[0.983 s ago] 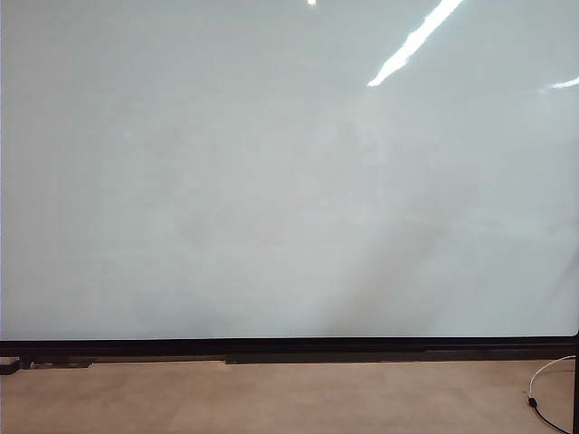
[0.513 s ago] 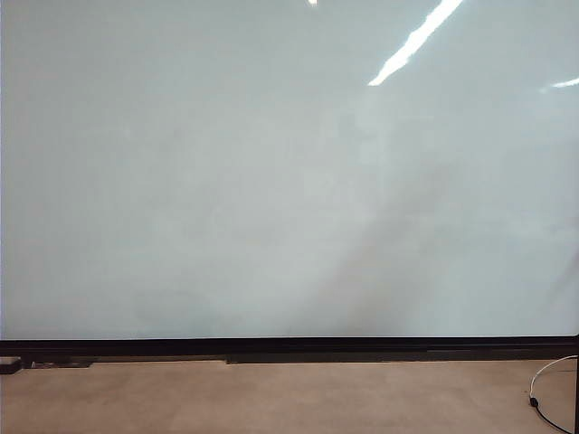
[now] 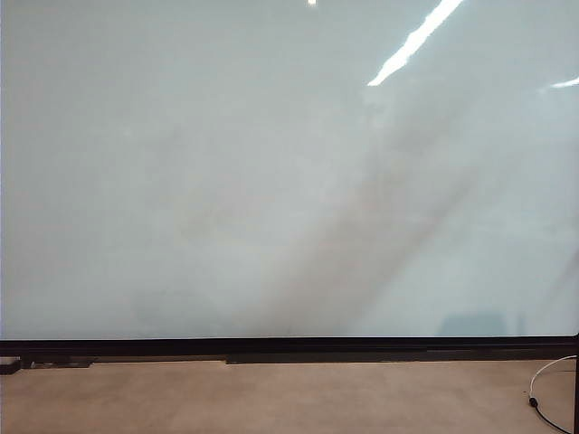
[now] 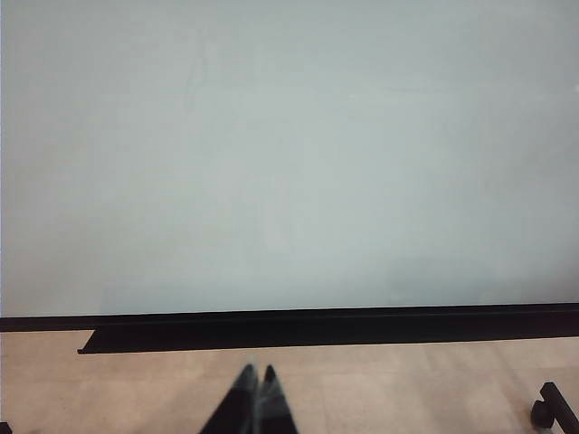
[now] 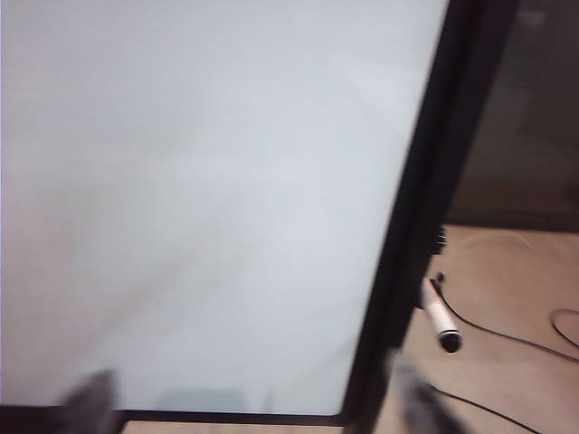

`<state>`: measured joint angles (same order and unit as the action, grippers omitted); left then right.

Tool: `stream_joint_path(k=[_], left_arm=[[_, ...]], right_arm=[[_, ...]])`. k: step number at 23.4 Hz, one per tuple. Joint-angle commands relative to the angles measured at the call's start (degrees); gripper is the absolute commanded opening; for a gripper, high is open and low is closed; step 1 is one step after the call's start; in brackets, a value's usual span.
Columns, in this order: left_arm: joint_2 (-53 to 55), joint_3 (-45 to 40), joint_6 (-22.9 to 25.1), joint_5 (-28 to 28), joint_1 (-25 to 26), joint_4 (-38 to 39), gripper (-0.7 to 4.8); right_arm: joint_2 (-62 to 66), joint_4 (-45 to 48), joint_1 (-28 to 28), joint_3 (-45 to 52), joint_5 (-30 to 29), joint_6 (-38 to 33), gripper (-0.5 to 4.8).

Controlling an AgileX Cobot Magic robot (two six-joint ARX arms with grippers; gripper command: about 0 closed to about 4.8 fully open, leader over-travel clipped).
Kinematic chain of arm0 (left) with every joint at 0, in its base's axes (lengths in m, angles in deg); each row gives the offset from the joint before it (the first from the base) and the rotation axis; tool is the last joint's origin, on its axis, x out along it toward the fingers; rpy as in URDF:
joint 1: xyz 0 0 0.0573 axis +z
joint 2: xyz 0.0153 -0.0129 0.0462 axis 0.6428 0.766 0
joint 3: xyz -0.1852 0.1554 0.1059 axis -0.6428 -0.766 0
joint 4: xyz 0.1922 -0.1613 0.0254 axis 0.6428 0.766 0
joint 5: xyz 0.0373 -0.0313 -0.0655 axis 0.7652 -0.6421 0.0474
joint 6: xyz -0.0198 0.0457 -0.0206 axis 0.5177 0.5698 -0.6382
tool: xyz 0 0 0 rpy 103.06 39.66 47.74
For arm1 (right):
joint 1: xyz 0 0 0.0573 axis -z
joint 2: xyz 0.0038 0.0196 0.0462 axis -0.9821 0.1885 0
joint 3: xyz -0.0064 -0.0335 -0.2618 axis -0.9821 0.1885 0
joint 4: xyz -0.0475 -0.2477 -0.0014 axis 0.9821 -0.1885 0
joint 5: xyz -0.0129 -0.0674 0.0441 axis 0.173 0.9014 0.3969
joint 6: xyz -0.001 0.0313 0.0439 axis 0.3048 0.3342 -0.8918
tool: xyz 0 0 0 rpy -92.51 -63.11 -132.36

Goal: Pick up the pen on the shelf to the right of the whiteboard and draw a rectangle.

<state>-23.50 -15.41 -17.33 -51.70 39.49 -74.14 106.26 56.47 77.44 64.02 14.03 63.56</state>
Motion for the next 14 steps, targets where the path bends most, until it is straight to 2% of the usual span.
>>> stream_joint_path(k=[1,3,4,9,10,11,14], left_arm=[[0.0,0.1,0.1,-0.1,0.0,-0.5,-0.04],[0.0,0.1,0.1,-0.1,0.0,-0.5,-0.04],[0.0,0.1,0.1,-0.1,0.0,-0.5,-0.04],[0.0,0.1,0.1,-0.1,0.0,-0.5,-0.04],[0.0,0.1,0.1,-0.1,0.0,-0.5,-0.04],[0.0,0.1,0.1,-0.1,0.0,-0.5,-0.04],[0.0,0.1,0.1,-0.1,0.0,-0.5,-0.04]], right_arm=[[5.4,3.8,5.1,-3.1,-3.7,0.4,4.34],[6.5,6.6,10.4,-3.1,-10.7,0.4,4.32],[7.0,7.6,15.3,-3.1,-16.2,0.4,4.32],[9.7,8.7,29.5,-3.1,-32.4,0.1,4.31],[12.0,11.1,35.0,-3.1,-38.0,-1.9,4.31],[14.9,15.7,38.7,-3.1,-40.7,-5.1,4.31],[21.7,23.9,39.7,-3.1,-41.7,-5.8,4.31]])
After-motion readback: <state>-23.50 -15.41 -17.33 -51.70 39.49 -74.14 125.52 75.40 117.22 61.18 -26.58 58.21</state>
